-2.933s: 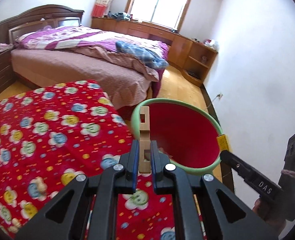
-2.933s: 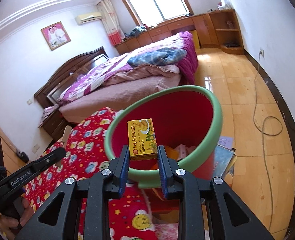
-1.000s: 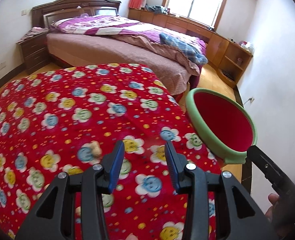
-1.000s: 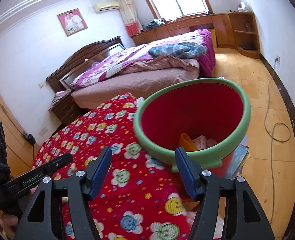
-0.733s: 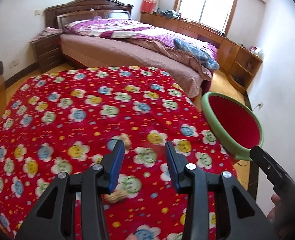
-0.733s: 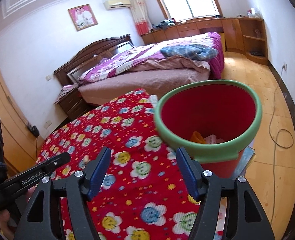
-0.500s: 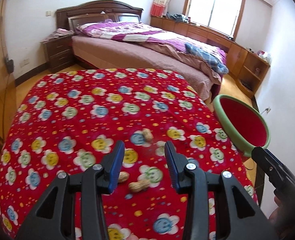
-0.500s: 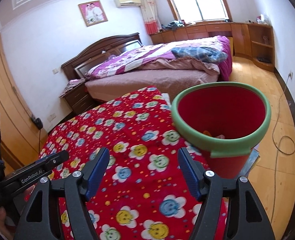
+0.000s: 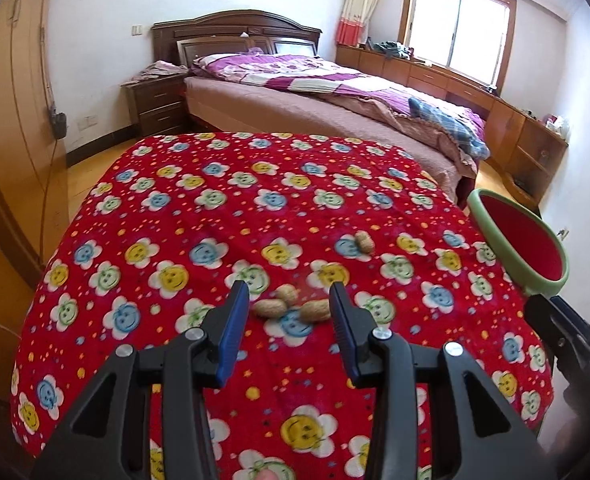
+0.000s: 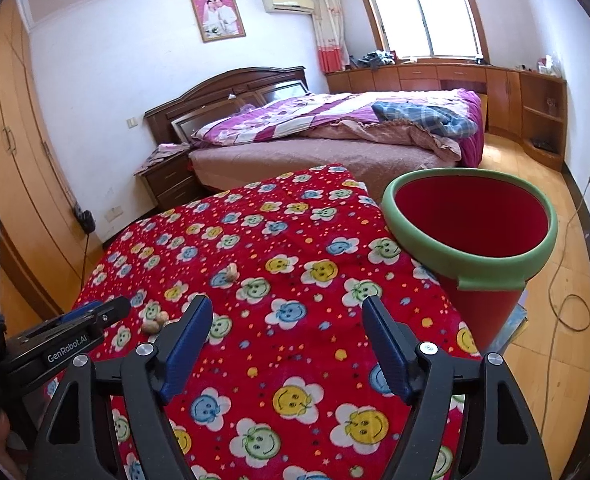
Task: Collect trash
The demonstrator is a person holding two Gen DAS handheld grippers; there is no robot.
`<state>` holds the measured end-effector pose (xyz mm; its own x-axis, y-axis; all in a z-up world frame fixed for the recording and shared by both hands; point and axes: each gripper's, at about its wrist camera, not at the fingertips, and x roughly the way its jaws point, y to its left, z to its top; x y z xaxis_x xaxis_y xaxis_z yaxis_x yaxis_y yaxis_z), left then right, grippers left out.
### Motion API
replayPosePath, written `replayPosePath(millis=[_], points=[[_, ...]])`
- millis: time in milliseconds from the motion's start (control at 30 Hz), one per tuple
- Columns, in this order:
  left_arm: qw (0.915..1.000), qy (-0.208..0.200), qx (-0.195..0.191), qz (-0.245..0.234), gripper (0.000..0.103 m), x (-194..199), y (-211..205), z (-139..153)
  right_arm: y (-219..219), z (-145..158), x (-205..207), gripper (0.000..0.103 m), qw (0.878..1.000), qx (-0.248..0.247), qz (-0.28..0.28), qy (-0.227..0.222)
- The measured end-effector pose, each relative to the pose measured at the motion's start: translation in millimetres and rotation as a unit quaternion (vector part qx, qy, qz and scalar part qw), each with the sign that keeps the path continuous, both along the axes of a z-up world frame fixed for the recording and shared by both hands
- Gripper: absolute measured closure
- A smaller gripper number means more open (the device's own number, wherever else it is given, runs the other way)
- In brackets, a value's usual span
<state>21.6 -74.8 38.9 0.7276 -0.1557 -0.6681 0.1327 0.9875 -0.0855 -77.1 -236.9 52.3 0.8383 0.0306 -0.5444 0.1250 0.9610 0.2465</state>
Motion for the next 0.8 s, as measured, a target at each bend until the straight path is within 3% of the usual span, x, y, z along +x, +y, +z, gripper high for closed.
replayPosePath(millis=[333, 800], points=[[0.9974, -0.057, 0.026, 0.035, 0.061, -24.2, 11.2, -5.6, 8.7, -12.3, -15.1, 0.025, 1.000, -0.021, -0.005, -0.021], [0.9972, -0.059, 0.027, 0.037, 0.061, -28.9, 12.0, -12.3, 6.2, -15.8, -22.2, 0.025, 0.999, -0.006, -0.012, -0.035]])
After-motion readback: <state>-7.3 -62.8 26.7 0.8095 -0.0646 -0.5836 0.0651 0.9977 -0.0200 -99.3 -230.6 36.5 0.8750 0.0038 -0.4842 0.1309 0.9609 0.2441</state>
